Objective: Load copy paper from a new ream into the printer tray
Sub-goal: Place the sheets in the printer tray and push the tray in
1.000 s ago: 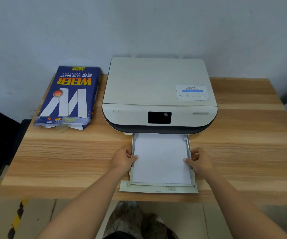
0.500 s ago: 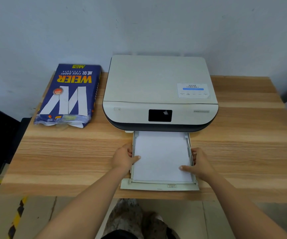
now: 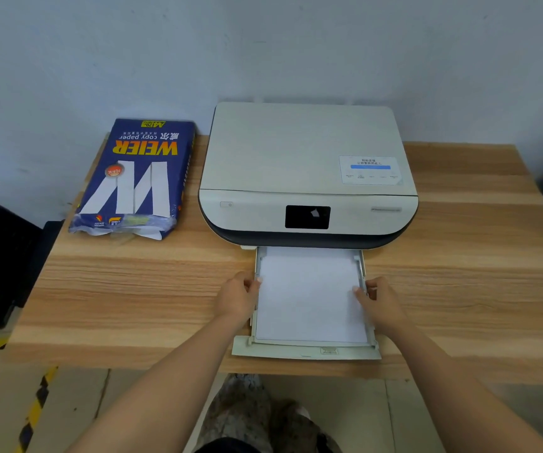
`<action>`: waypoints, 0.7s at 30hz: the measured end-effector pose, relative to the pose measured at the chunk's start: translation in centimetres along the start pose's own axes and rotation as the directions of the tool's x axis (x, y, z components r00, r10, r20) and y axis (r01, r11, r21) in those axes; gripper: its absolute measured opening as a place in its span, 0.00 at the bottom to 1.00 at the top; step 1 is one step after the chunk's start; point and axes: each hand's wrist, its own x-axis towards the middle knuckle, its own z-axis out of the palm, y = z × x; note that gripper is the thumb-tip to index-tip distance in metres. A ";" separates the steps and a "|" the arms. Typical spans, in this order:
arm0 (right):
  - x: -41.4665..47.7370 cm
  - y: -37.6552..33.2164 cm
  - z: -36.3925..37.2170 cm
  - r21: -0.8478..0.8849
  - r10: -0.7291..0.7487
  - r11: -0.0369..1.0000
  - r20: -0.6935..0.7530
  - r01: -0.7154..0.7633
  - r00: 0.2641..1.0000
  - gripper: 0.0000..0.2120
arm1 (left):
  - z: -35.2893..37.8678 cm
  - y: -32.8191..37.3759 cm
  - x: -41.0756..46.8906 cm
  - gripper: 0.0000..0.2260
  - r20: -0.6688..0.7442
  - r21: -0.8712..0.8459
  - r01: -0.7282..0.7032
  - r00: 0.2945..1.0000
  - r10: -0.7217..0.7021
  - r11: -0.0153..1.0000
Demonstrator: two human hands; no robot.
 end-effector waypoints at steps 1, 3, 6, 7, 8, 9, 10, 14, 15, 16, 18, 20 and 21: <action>0.1 -0.2 0.0 0.027 0.012 1.000 -0.011 -0.011 1.000 0.15 | -0.1 0.0 0.1 0.13 0.006 -0.016 0.004 1.000 -0.004 1.000; 0.3 -0.4 -0.3 0.047 0.049 0.998 -0.030 -0.048 0.998 0.14 | -0.2 -0.1 0.4 0.14 0.029 -0.054 0.028 0.999 -0.026 0.998; 0.8 -0.2 -0.8 0.044 0.086 0.995 -0.048 -0.084 0.995 0.15 | -0.2 -0.5 1.2 0.12 0.076 -0.156 0.097 0.993 -0.086 0.983; 1.0 -0.1 -0.9 0.053 0.091 0.995 -0.043 -0.088 0.995 0.14 | -0.1 -0.8 1.5 0.11 0.090 -0.190 0.119 0.990 -0.104 0.974; 1.1 0.1 -0.9 0.068 0.090 0.994 -0.036 -0.087 0.995 0.14 | 0.0 -1.2 1.9 0.10 0.101 -0.215 0.138 0.988 -0.118 0.967; 1.1 0.2 -0.9 0.084 0.087 0.993 -0.032 -0.085 0.996 0.13 | 0.1 -1.4 2.1 0.09 0.110 -0.232 0.155 0.985 -0.132 0.960; 1.1 0.2 -1.0 0.096 0.086 0.992 -0.027 -0.083 0.996 0.13 | 0.1 -1.5 2.3 0.09 0.115 -0.245 0.167 0.983 -0.143 0.955; 1.2 0.2 -1.0 0.159 0.110 0.981 -0.009 -0.107 0.994 0.10 | -0.3 -0.6 1.9 0.09 0.121 -0.308 0.196 0.979 -0.166 0.931; 1.3 0.3 -1.1 0.167 0.118 0.979 -0.001 -0.117 0.993 0.09 | -0.3 -0.5 1.9 0.09 0.125 -0.317 0.205 0.977 -0.173 0.926; 1.4 0.4 -1.1 0.175 0.125 0.977 0.005 -0.123 0.992 0.09 | -0.2 -0.4 1.9 0.09 0.129 -0.323 0.213 0.975 -0.180 0.922; 1.6 0.6 -1.1 0.191 0.135 0.972 0.013 -0.135 0.991 0.11 | -0.3 -0.2 1.8 0.09 0.133 -0.338 0.222 0.973 -0.187 0.915; 1.6 0.6 -1.2 0.192 0.142 0.971 0.018 -0.143 0.990 0.14 | -0.3 -0.2 1.8 0.09 0.138 -0.342 0.219 0.974 -0.181 0.914; 1.7 0.7 -1.2 0.194 0.145 0.970 0.019 -0.145 0.989 0.15 | -0.3 -0.3 1.8 0.09 0.140 -0.338 0.217 0.974 -0.179 0.916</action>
